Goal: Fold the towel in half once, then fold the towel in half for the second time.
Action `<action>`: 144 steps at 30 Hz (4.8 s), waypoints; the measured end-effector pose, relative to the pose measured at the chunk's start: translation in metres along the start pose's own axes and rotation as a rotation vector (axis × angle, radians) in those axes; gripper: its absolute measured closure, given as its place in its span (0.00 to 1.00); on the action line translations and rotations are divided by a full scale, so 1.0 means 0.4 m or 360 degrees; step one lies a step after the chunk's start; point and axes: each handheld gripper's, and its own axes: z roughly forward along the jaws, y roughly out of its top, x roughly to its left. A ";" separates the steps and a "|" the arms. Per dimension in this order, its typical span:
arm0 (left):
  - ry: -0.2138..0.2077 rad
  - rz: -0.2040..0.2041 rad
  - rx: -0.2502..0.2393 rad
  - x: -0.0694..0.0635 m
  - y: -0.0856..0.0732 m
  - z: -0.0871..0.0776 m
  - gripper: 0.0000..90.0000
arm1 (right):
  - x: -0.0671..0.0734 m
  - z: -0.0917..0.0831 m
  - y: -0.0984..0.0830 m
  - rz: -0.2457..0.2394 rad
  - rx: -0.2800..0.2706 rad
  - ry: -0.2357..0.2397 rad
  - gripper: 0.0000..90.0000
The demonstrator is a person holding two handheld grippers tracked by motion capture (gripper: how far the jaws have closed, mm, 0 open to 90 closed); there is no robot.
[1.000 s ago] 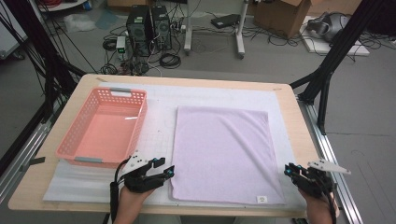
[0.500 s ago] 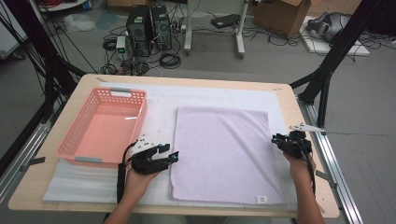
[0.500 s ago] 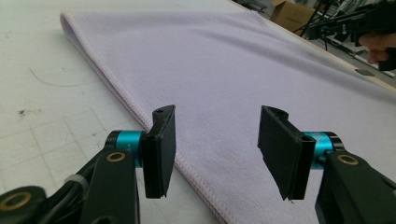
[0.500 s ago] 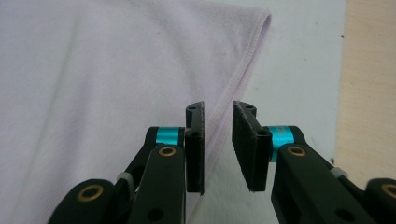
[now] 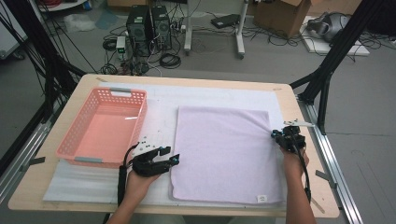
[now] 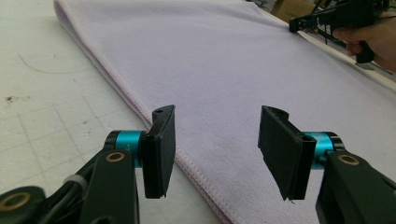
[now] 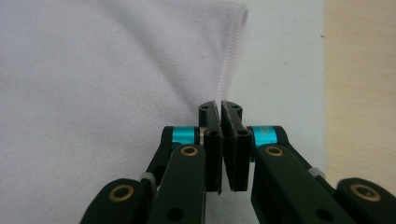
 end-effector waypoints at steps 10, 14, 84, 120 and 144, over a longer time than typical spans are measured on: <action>0.0024 0.0017 0.0083 -0.006 -0.003 0.016 0.60 | -0.006 -0.054 0.002 -0.0006 -0.0074 0.0126 0.83; 0.0016 0.0026 0.0124 -0.008 -0.002 0.020 0.63 | 0.012 -0.080 -0.022 -0.0032 -0.0086 0.0234 0.82; 0.0073 0.0005 -0.0045 0.021 0.044 0.045 0.32 | 0.001 -0.218 -0.159 -0.0121 -0.0190 0.0314 0.26; 0.0358 -0.0207 0.0237 0.164 0.140 0.260 0.39 | -0.049 0.005 0.026 0.0086 0.0072 0.0246 0.53; 0.0336 -0.0203 0.0115 0.153 0.170 0.223 0.94 | -0.038 0.010 0.040 0.0135 -0.0055 0.0326 0.97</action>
